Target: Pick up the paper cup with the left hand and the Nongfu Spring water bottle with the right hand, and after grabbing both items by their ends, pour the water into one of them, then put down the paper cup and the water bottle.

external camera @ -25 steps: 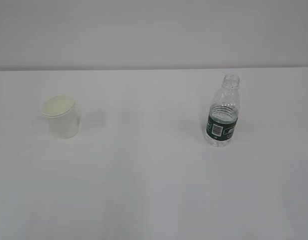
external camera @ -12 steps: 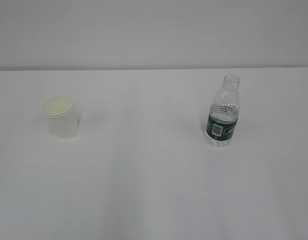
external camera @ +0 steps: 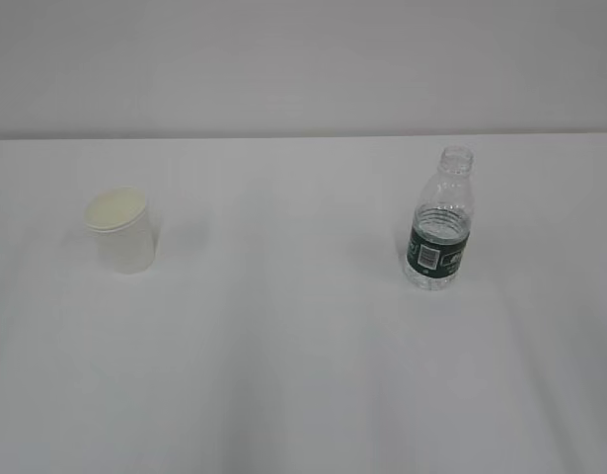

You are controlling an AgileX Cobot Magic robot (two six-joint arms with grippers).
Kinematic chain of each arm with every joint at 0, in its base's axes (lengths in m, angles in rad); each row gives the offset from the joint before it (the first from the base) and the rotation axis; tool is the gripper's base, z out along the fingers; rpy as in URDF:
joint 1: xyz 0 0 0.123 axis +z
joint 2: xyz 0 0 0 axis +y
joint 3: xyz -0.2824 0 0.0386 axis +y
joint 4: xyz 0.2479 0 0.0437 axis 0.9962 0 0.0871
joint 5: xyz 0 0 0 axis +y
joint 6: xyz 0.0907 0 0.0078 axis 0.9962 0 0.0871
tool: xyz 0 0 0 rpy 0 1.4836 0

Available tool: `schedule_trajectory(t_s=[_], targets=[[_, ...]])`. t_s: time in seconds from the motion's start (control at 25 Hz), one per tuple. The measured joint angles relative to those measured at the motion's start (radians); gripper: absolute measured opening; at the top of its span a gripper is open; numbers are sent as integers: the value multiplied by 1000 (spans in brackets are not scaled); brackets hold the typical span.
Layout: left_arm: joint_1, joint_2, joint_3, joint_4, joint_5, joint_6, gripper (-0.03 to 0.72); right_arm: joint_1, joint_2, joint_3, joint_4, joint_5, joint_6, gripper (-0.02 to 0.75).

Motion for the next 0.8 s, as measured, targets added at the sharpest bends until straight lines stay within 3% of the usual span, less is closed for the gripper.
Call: schedule_trajectory(t_s=[0.28,0.64,0.8], targets=[[0,131,0,0,-150,15,491,0,176,0,44,-299,0,554],[0,342,5,6,-387,18,457,0,390,0,114,-448,2,554],[0,393,66,-17,-561,18,446,0,443,2,116,-493,2,554]])
